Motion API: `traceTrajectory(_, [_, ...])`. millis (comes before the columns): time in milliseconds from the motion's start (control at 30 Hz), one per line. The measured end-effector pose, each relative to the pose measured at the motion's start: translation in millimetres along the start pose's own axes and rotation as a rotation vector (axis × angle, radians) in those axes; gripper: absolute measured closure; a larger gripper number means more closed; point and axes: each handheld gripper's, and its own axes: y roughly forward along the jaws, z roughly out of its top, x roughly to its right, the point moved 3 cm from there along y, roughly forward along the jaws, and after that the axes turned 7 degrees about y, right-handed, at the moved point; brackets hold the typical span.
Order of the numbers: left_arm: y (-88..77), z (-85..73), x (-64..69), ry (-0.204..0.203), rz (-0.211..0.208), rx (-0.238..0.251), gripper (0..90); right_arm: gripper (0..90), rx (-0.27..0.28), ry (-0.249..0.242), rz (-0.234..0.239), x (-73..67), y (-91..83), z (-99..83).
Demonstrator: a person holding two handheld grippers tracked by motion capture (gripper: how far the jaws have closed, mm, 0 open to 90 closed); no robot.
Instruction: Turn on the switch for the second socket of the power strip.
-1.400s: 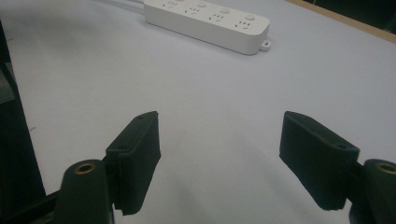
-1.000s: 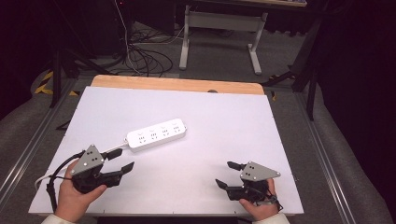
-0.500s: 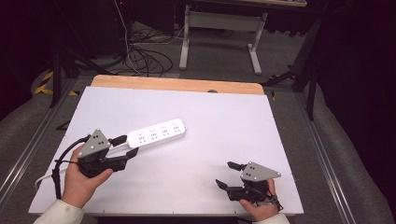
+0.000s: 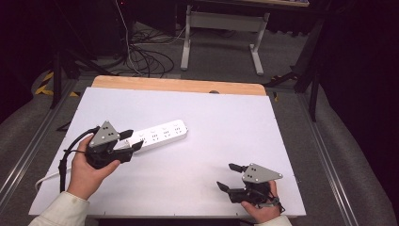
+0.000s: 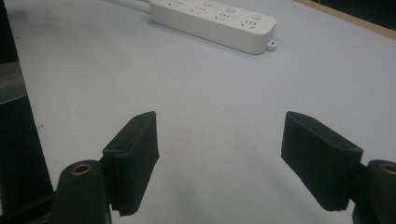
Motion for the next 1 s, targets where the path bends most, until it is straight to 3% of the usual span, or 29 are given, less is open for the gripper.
traceTrajectory(167, [11.4, 1.5, -10.4, -0.034, 0.0, 0.001, 61.7, 26.8, -0.005, 0.003, 0.008, -0.3, 0.4, 0.1])
traceTrajectory(300, [25.6, 0.6, -26.2, -0.112, -0.043, 0.008, 72.1, 26.7, -0.006, 0.003, 0.014, -0.8, 0.7, 0.0])
traceTrajectory(433, [35.6, -0.9, -33.6, -0.136, -0.047, 0.021, 80.5, 26.5, -0.006, 0.009, 0.021, -0.5, 1.0, -0.3])
traceTrajectory(600, [48.1, -2.4, -37.1, -0.127, -0.024, 0.019, 89.1, 26.6, -0.008, 0.01, 0.024, -0.4, 1.0, -0.3])
traceTrajectory(800, [60.0, -4.0, -39.5, -0.134, -0.023, 0.011, 89.7, 26.1, -0.003, 0.013, 0.032, -0.1, 0.6, -0.5])
traceTrajectory(1000, [79.4, -7.8, -43.7, -0.172, -0.027, 0.029, 89.8, 25.8, -0.003, 0.013, 0.035, -0.3, 0.7, -0.5])
